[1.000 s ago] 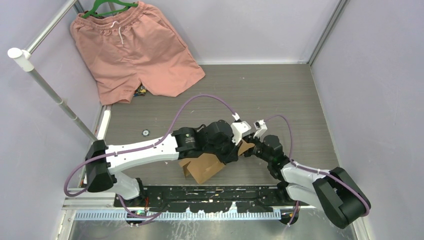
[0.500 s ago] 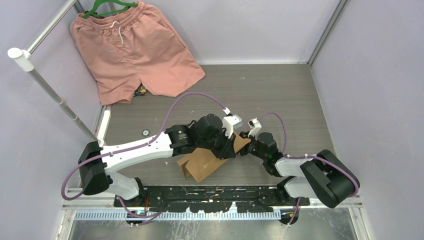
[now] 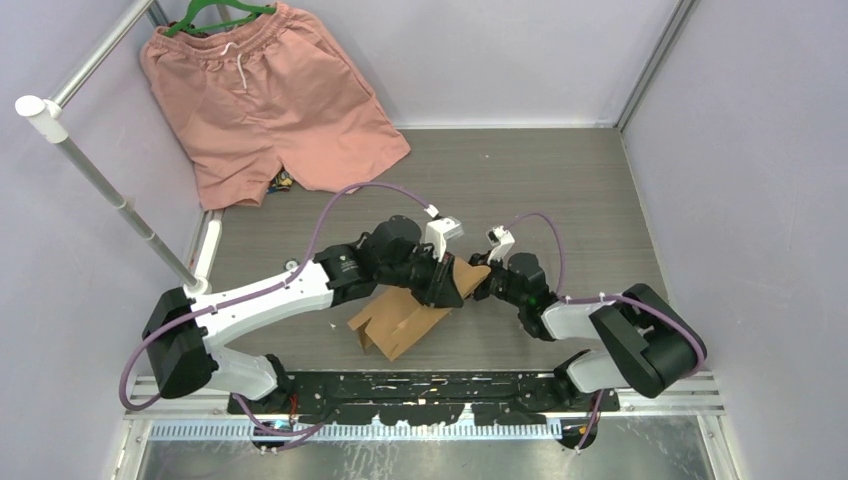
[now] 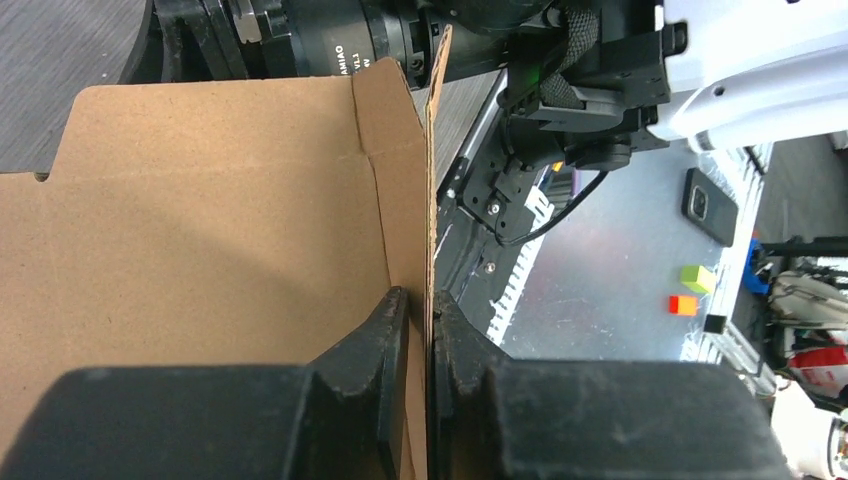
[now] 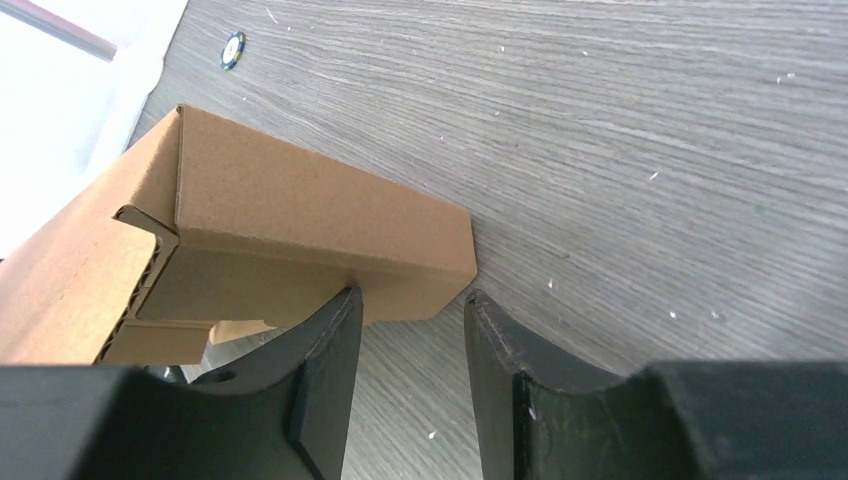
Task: Fold the paper box
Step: Fold the paper box at the center of the board.
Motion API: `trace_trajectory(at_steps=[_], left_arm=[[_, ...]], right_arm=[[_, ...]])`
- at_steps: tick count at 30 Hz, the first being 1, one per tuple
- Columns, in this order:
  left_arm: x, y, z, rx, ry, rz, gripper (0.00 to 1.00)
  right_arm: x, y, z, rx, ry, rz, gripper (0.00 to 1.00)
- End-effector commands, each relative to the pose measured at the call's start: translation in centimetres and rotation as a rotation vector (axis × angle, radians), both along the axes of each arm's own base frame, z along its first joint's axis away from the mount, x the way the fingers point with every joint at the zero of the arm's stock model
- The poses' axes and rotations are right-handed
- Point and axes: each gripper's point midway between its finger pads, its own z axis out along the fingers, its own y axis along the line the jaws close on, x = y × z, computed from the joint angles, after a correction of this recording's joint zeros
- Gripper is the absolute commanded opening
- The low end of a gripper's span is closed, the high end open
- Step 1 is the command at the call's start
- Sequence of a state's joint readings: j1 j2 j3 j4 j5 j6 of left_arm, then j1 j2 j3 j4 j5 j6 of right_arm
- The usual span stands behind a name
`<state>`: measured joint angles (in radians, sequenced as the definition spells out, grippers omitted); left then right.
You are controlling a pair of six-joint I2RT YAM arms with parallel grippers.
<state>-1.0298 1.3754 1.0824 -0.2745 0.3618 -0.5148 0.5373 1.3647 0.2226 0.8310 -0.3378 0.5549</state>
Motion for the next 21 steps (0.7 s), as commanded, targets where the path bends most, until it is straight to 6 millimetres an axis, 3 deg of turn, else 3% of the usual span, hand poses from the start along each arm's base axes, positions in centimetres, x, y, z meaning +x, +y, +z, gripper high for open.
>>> trace_trajectory(at_steps=[1,21], left_arm=[[-0.6,-0.3,3.1,-0.150,0.039,-0.053,0.13],[3.6,3.1,3.1,-0.318,0.253,0.007,0.15]], right_arm=[[2.1,1.4,2.9,0.034,-0.131,0.023,0.48],[4.2,4.8,4.8,0.076,-0.189,0.148,0.49]])
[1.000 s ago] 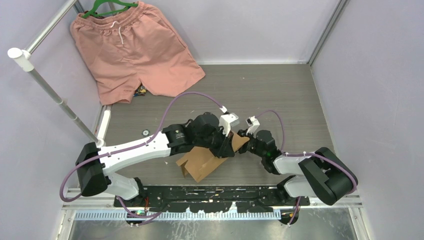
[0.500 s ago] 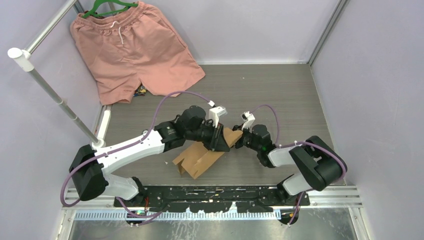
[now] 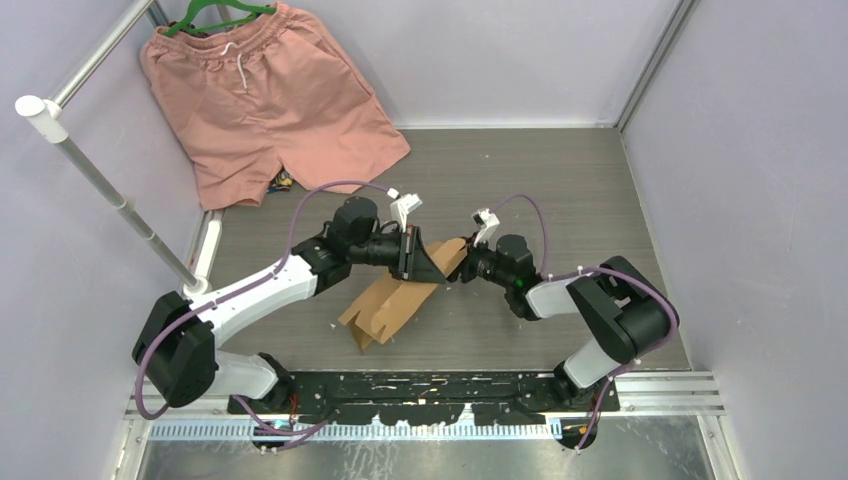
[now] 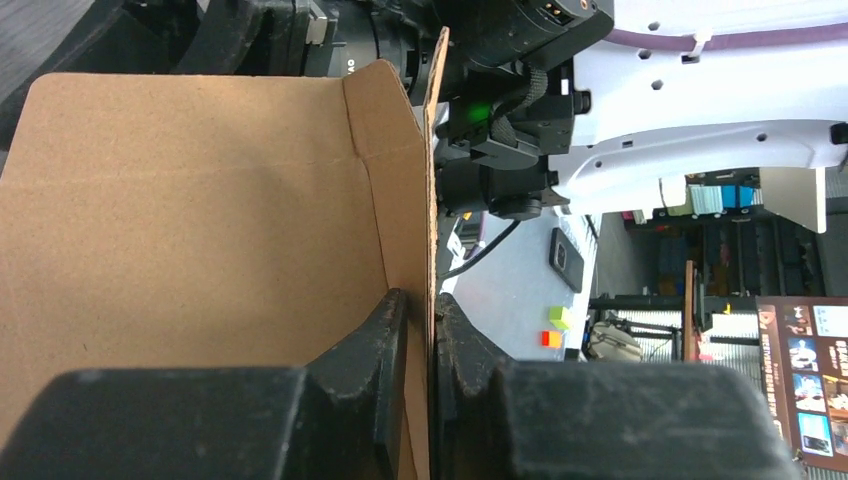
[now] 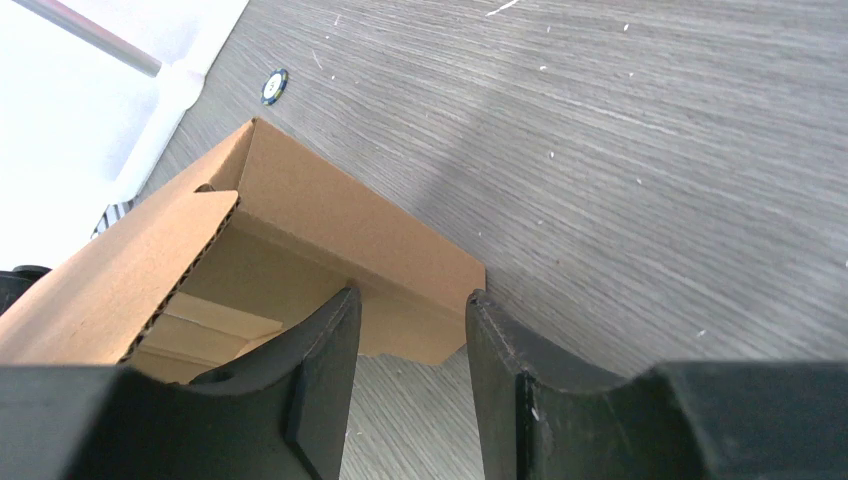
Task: Fold the paper box
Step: Fold the paper box at the center of the board.
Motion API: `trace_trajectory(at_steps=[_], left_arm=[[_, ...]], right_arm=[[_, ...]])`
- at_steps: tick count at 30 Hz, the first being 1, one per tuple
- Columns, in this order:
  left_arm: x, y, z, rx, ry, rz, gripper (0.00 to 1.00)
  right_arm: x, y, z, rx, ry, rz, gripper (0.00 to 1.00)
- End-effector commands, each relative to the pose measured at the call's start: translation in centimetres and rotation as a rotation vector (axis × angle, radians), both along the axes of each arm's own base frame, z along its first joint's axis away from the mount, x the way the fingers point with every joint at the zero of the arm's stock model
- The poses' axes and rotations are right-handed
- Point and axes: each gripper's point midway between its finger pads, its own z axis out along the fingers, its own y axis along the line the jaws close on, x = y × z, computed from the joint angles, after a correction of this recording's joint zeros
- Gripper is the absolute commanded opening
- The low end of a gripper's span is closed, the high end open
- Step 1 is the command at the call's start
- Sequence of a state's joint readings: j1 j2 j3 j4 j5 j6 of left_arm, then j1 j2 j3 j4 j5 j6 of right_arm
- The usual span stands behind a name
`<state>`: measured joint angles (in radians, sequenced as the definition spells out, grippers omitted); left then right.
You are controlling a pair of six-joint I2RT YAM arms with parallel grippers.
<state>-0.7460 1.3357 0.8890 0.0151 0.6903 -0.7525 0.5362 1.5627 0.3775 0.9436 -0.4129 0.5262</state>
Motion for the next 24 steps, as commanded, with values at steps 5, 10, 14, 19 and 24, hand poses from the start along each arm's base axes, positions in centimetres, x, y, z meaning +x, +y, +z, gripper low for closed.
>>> trace_trajectory(at_steps=[5,10,14,19,24], left_arm=[[-0.5,-0.1,2.0,-0.121,0.008,-0.072,0.15],[-0.1,0.3,1.8,-0.138,0.024,-0.065,0.15],[0.6,0.9,1.7,-0.170,0.051,-0.053,0.15],[1.2,1.8,1.4,-0.176,0.069,-0.037,0.15],[1.9,2.8,1.0,-0.185,0.086,-0.023,0.16]], right_arm=[[1.2,2.3,2.8,0.009,-0.111,0.109,0.49],[1.1,3.0,2.3,0.004,-0.109,0.147,0.49],[1.2,3.5,2.2,0.011,-0.104,0.168,0.49],[1.3,4.5,2.1,0.019,-0.102,0.199,0.49],[1.3,5.5,1.9,0.011,-0.100,0.228,0.49]])
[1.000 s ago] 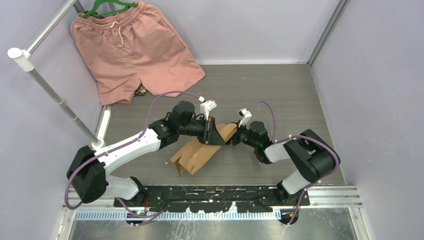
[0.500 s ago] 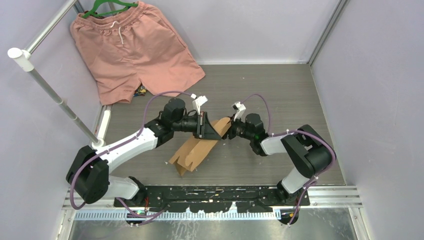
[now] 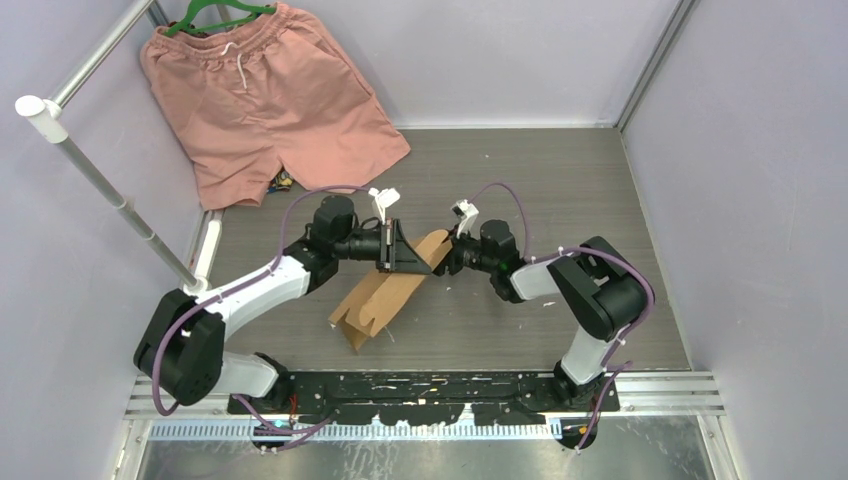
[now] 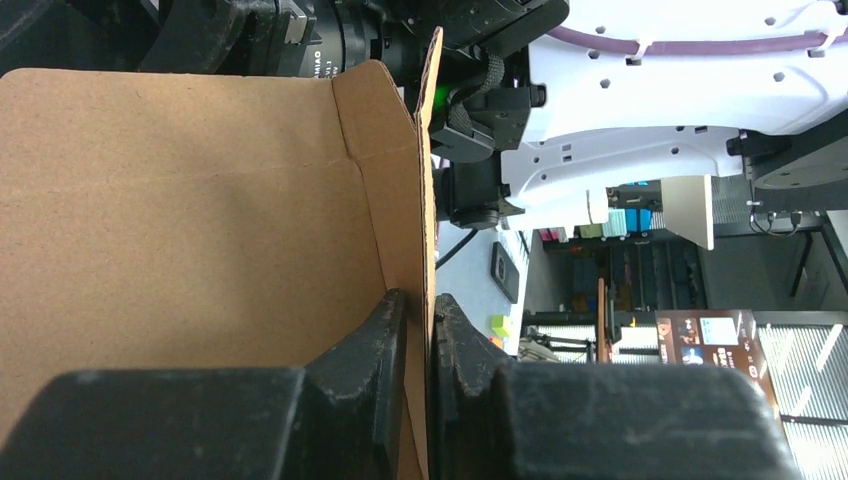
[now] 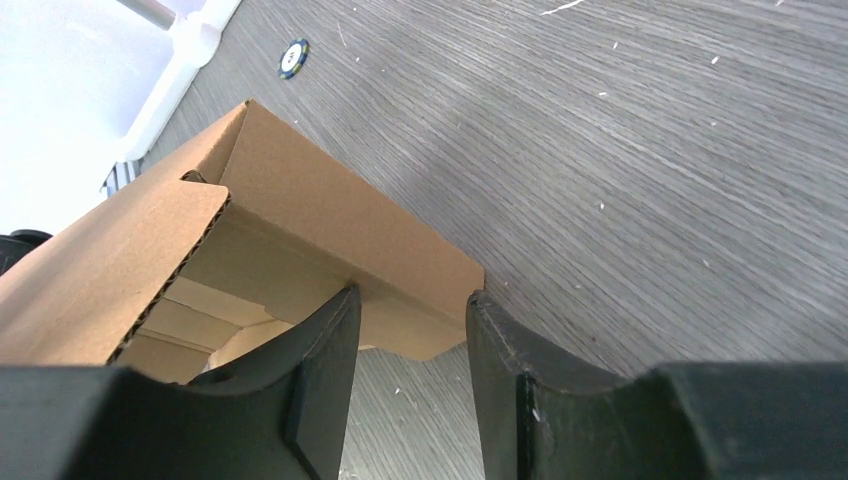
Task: Fold the paper box
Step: Fold the paper box at the center of the board.
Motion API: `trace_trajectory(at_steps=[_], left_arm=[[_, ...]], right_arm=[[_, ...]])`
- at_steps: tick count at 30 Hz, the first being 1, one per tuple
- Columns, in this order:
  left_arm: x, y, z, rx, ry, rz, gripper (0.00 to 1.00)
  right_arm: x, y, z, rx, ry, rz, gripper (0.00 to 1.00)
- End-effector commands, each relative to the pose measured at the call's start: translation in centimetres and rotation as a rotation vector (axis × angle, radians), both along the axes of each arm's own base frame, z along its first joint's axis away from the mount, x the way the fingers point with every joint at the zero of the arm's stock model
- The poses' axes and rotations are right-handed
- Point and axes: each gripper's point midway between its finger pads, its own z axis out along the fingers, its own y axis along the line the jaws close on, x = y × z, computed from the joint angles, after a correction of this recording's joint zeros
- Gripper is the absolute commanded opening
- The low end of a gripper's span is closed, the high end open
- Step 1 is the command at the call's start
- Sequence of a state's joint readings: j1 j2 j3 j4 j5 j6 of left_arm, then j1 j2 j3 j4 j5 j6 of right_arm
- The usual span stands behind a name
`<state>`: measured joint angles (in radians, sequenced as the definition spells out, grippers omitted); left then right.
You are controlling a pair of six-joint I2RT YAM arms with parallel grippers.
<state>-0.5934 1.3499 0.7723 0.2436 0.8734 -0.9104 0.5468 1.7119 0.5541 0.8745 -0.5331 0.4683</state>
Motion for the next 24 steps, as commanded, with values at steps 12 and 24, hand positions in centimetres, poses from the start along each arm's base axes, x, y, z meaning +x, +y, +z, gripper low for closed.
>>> trace_trajectory(at_steps=[12,24], left_arm=[[2.0,2.2,0.1,-0.136,0.032,0.000,0.16],[5.1,3.9,0.3,-0.255,0.105,0.085,0.16]], right_arm=[[0.0,4.3,2.1,0.004,-0.105,0.140,0.49],[0.5,5.4,2.9,0.015,-0.120,0.173,0.50]])
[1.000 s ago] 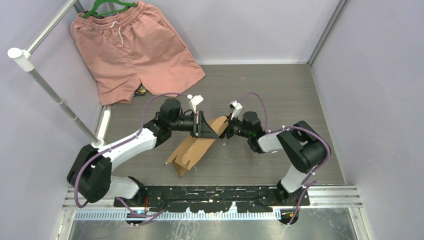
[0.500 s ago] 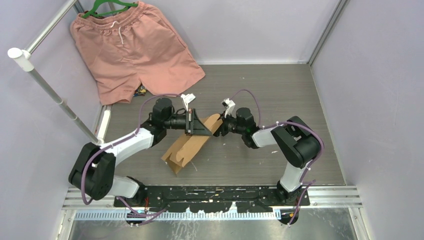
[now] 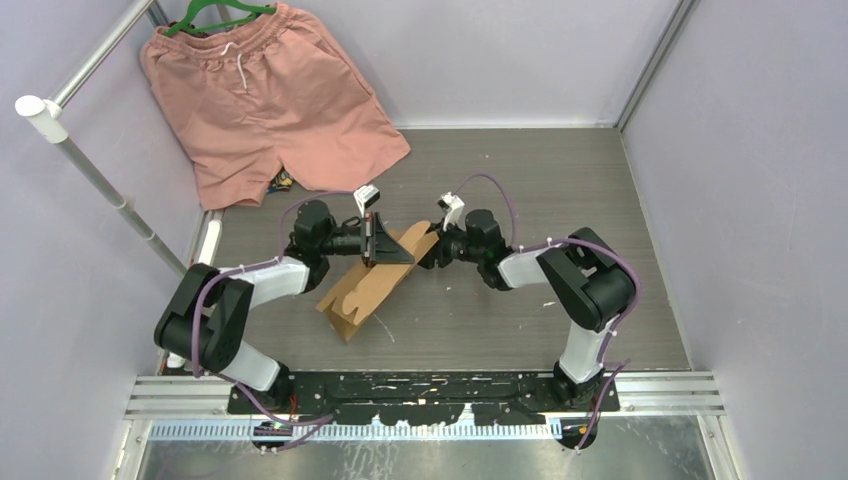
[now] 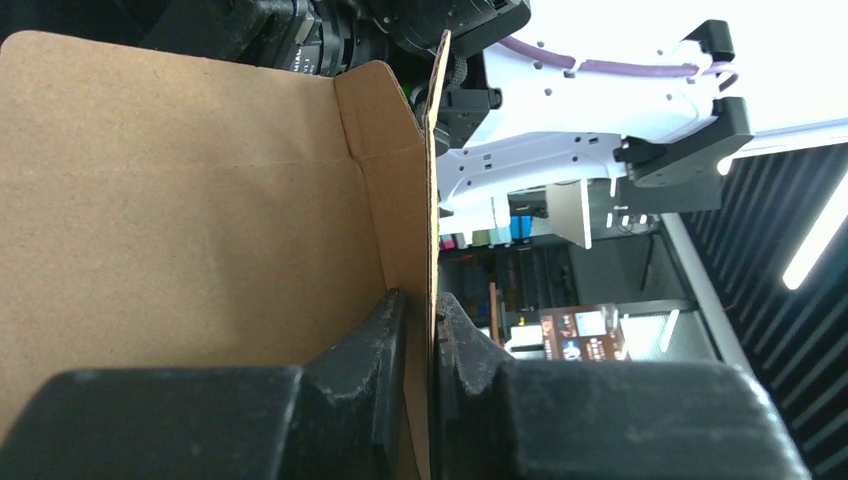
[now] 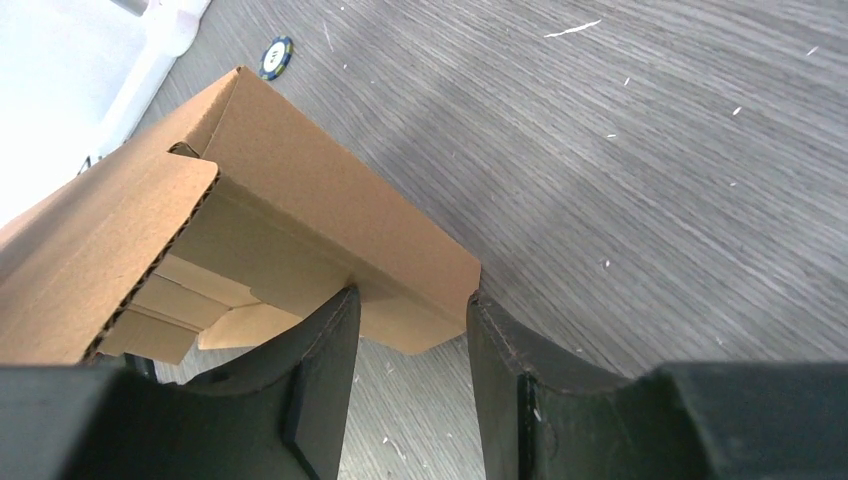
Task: Fold the paper box
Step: Fold the paper box at the center of the board.
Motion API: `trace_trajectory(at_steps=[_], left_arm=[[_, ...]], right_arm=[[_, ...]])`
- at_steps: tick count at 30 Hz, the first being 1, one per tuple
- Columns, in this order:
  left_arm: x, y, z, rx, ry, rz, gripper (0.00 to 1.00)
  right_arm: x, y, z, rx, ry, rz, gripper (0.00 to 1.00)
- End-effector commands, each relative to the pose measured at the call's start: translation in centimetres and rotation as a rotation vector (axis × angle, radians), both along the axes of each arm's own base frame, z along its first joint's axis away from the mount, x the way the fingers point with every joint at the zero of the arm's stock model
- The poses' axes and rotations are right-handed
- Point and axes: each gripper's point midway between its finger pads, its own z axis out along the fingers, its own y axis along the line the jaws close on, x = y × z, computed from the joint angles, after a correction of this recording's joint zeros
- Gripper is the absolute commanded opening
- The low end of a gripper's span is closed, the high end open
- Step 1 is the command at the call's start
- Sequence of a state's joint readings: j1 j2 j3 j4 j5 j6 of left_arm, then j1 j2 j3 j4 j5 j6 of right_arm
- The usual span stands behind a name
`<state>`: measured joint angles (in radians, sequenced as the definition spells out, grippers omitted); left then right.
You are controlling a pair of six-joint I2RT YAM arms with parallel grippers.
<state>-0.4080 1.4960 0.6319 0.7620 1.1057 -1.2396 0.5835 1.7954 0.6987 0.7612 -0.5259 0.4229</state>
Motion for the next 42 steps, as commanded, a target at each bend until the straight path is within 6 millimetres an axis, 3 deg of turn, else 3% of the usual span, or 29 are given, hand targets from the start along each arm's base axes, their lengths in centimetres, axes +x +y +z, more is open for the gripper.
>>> trace_trajectory(at_steps=[1,6,9,34,42], left_arm=[[2.7,0.6,0.9,-0.084,-0.019,0.099,0.16],[3.5,1.0,0.8,-0.184,0.030,0.108,0.16],[4.0,1.0,-0.3,-0.177,0.059,0.118,0.15],[6.7,1.3,-2.8,-0.157,0.202,0.134,0.15],[6.9,1.4,-3.1,-0.155,0.217,0.131,0.15]], right_arm=[[-0.9,3.0,3.4,0.066,-0.120,0.137,0.50],[-0.7,3.4,3.5,0.070,-0.123,0.155,0.50],[-0.5,3.6,3.4,0.072,-0.127,0.157,0.51],[2.8,6.6,3.7,0.049,-0.185,0.239,0.56],[3.5,7.6,3.1,0.061,-0.169,0.267,0.47]])
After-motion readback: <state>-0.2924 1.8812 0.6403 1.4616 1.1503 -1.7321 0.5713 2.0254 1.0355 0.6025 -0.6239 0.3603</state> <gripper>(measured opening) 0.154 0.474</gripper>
